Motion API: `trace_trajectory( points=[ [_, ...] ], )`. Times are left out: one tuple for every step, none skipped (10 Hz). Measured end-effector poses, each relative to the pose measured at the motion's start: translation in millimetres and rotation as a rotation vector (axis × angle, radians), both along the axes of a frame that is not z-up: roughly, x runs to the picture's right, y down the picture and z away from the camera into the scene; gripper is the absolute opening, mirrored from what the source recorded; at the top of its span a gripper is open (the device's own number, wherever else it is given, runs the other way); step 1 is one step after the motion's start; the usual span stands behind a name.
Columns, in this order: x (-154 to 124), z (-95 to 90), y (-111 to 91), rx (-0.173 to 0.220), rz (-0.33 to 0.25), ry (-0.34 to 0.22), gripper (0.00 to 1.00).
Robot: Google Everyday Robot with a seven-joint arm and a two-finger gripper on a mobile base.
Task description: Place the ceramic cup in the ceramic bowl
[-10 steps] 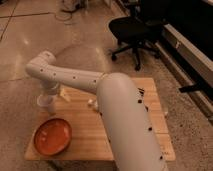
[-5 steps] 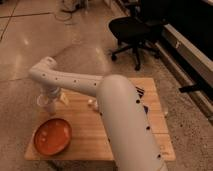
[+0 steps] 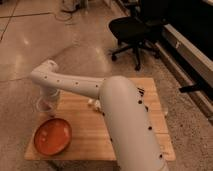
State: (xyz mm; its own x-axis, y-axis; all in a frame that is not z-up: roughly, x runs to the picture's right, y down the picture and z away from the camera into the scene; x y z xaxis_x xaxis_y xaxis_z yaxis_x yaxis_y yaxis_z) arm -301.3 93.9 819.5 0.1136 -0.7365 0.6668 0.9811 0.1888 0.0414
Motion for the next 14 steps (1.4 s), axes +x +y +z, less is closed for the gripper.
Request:
trace_trajectory(
  points=[
    [-2.4, -5.9, 4.4, -0.011, 0.001, -0.022, 0.0],
    [-6.0, -13.4, 6.1, -0.018, 0.007, -0.044, 0.0],
    [-9.8, -22.8, 6.0, -0.023, 0.016, -0.069, 0.0],
    [-13.4, -36.6, 2.6, -0.023, 0.031, -0.102, 0.0],
    [-14.8, -45.9, -0.2, -0.022, 0.042, -0.123, 0.0],
    [-15.0, -56.2, -3.2, -0.022, 0.055, -0.146, 0.0],
    [-12.8, -66.5, -7.1, -0.019, 0.07, -0.167, 0.0],
    [-7.5, -74.7, -9.8, -0.016, 0.08, -0.18, 0.0],
    [0.3, -80.8, -11.5, -0.015, 0.086, -0.185, 0.0],
    [10.5, -84.1, -11.7, -0.016, 0.09, -0.182, 0.0],
    [27.4, -87.0, -11.3, -0.018, 0.096, -0.172, 0.0],
    [41.6, -89.0, -10.2, -0.019, 0.1, -0.161, 0.0],
    [54.6, -91.2, -8.3, -0.021, 0.104, -0.152, 0.0],
    [69.9, -93.2, -4.4, -0.026, 0.107, -0.14, 0.0]
  ],
)
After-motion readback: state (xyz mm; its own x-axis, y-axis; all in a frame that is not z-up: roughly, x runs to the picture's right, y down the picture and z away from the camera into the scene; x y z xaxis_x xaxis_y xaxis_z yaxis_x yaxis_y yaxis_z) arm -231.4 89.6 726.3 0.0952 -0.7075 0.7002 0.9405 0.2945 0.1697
